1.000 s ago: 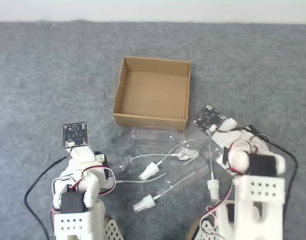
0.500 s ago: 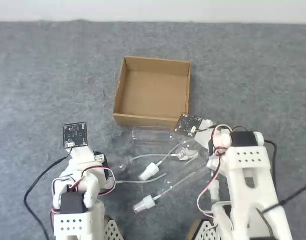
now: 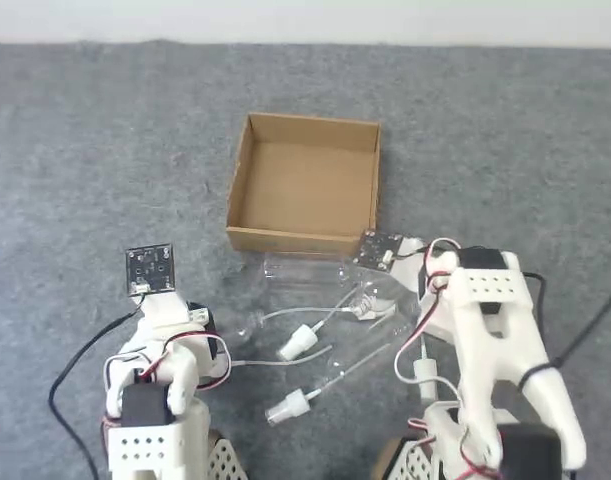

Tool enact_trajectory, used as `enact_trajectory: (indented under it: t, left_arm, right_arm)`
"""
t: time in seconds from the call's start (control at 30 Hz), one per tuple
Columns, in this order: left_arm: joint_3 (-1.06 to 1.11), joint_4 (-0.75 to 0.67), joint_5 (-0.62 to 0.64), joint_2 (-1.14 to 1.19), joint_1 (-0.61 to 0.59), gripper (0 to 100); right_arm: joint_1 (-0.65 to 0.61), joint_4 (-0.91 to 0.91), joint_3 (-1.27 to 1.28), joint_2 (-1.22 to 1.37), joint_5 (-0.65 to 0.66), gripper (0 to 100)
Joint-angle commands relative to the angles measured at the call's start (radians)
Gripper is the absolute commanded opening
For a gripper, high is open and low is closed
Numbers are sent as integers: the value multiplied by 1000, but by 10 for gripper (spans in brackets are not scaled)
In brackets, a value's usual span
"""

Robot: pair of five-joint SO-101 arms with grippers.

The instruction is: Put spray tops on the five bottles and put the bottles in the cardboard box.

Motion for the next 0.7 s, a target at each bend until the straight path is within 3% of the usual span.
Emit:
enact_trajectory:
  t: [0.0, 0.2, 0.57, 0.67]
  left_arm:
    - [-12, 5, -3, -14, -3, 13]
    - [-12, 5, -3, -14, -3, 13]
    - [-12, 5, -3, -14, -3, 13]
    - [-12, 5, -3, -14, -3, 13]
  right_arm:
    - [47, -73, -69, 33, 11, 314]
    - [105, -165, -69, 105, 11, 314]
    - [163, -160, -69, 111, 6, 314]
    - [166, -166, -69, 111, -51, 314]
